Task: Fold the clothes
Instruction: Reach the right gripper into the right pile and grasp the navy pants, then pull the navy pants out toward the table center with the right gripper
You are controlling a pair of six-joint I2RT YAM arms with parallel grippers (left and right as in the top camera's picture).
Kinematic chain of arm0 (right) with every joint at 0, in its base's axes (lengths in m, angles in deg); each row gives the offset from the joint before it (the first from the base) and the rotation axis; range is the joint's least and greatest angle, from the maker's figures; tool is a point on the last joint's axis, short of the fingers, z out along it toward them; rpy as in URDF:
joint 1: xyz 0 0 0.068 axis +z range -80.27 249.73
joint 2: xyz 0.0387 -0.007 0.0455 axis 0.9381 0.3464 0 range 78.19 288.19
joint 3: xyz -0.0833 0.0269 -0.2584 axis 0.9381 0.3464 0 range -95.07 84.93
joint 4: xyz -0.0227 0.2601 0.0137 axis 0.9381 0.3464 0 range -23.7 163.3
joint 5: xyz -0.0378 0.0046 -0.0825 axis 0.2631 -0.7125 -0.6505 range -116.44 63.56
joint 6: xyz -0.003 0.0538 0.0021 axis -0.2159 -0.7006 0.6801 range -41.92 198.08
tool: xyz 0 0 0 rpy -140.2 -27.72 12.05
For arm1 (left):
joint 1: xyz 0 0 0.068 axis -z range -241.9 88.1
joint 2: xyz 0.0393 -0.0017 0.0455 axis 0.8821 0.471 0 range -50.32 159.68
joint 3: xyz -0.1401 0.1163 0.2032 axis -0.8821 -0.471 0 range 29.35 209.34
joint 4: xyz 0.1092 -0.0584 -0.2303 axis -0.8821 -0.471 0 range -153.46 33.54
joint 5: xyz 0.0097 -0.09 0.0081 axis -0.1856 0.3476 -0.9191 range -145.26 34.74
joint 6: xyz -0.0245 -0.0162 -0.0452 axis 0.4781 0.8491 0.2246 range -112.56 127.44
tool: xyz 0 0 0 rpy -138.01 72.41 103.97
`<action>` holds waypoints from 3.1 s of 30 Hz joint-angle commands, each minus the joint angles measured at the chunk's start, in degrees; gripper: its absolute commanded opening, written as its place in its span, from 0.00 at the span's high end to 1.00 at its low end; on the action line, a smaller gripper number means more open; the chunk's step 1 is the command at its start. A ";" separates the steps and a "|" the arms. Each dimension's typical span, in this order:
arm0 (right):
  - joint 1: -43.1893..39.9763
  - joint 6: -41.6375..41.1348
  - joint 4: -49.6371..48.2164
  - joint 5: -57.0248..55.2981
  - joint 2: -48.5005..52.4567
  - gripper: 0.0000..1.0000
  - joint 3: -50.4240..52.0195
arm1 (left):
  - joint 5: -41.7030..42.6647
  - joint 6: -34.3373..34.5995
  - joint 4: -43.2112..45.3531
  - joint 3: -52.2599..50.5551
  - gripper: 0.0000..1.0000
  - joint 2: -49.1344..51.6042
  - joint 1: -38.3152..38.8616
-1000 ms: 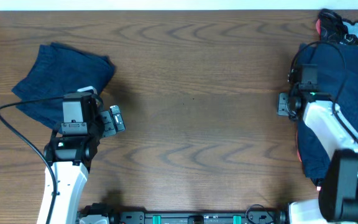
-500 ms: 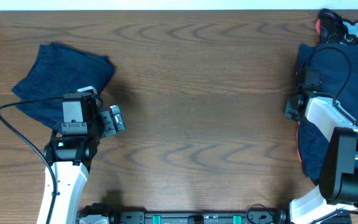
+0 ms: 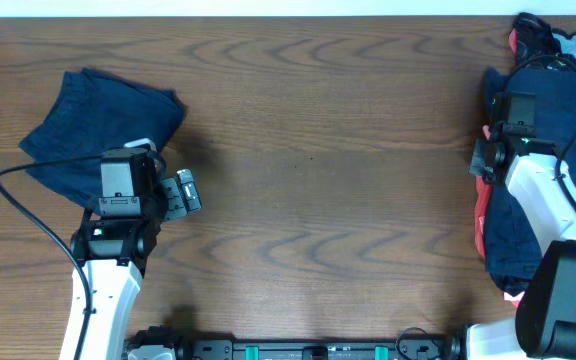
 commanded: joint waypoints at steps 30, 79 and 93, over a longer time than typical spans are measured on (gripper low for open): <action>1.49 1.11 6.60 18.93 -0.04 0.99 -6.54 | -0.07 0.52 -0.13 1.11 0.02 0.04 -0.26; 8.09 -10.36 22.88 1.40 -4.68 0.01 -15.58 | 26.97 32.26 18.84 0.24 0.02 31.08 21.27; 7.15 -10.36 24.59 1.38 -4.68 0.01 -15.58 | 26.69 30.56 28.09 0.44 0.94 39.21 27.41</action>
